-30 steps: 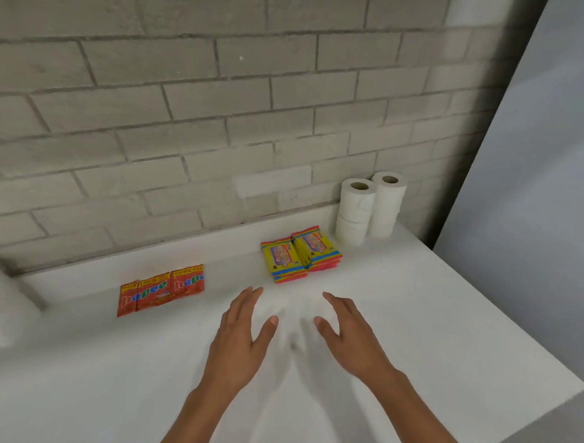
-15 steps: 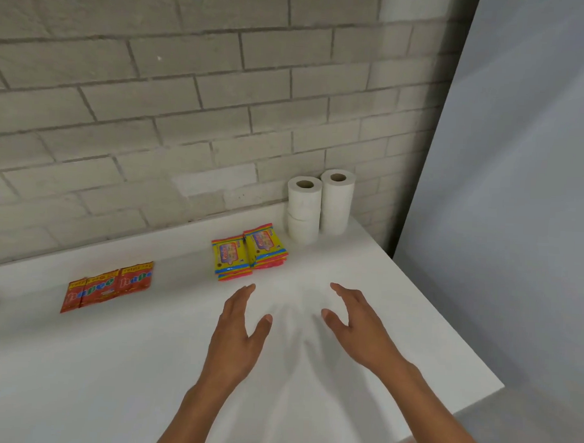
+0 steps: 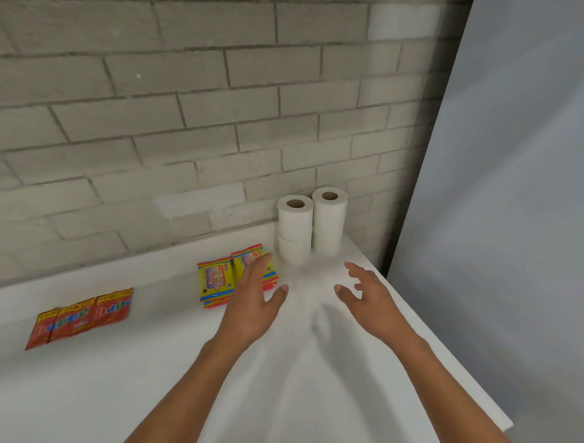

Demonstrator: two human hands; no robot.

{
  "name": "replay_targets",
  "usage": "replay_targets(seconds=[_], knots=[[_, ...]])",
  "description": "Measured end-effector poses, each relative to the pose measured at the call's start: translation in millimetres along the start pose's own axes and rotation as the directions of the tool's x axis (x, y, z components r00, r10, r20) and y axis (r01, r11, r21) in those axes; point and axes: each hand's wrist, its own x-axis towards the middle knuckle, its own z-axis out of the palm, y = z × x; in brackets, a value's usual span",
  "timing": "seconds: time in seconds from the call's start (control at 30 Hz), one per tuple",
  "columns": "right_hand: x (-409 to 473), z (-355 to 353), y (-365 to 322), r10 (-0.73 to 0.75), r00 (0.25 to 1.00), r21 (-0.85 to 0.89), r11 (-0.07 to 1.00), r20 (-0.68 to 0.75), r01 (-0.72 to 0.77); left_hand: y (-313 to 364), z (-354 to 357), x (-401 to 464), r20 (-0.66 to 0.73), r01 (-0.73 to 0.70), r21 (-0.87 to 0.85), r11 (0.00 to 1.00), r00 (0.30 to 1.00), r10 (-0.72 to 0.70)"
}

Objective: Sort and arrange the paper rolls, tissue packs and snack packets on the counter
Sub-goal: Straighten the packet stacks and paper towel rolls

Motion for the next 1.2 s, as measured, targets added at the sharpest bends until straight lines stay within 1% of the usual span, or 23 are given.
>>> replay_targets(seconds=[0.07,0.17,0.3,0.37,0.47,0.57,0.67,0.77,0.93,1.1,1.2], knots=[[16.5,-4.7,-0.5,0.011,1.0,-0.003,1.0,-0.015,-0.011,4.4,0.1,20.3,-0.012,-0.032,0.013,0.999,0.999,0.032],[39.1,-11.8,-3.2,0.029,0.999,0.007,1.0,-0.014,-0.028,10.6,2.5,47.9,-0.019,-0.042,0.063,0.997,0.999,0.044],[83.7,-22.9,-5.1,0.012,1.0,0.008,1.0,-0.013,-0.012,10.4,7.2,92.5,-0.005,0.032,0.1,0.994,0.999,-0.032],[110.3,-28.5,-1.5,0.01,1.0,0.002,1.0,-0.027,-0.01,10.9,12.1,112.5,0.001,0.087,0.088,0.992,0.996,-0.087],[153.8,-34.7,9.0,0.043,0.999,0.017,0.999,-0.023,-0.042,8.3,23.2,140.2,-0.014,0.177,0.065,0.982,0.984,-0.177],[192.4,-38.8,22.4,0.068,0.998,0.02,0.998,0.006,-0.068,8.3,37.9,161.7,-0.031,0.238,0.056,0.97,0.971,-0.236],[226.7,-43.0,33.6,0.08,0.995,0.011,0.997,0.054,-0.08,9.5,55.8,179.2,-0.059,0.283,-0.011,0.959,0.957,-0.283],[250.9,-41.7,45.7,0.092,0.987,0.03,0.995,0.132,-0.097,3.8,71.7,192.0,-0.073,0.342,-0.094,0.935,0.934,-0.349],[283.6,-34.3,62.8,0.059,0.97,0.014,0.998,0.234,-0.064,-11.4,96.3,204.2,-0.061,0.441,-0.199,0.875,0.886,-0.46],[302.9,-20.2,74.0,0.047,0.947,0.053,0.996,0.318,-0.067,-20.5,116.0,210.3,-0.031,0.424,-0.343,0.838,0.887,-0.461],[310.4,-12.2,77.6,0.012,0.941,0.107,0.993,0.339,-0.051,-27.0,127.1,212.1,-0.042,0.396,-0.402,0.825,0.893,-0.449]])
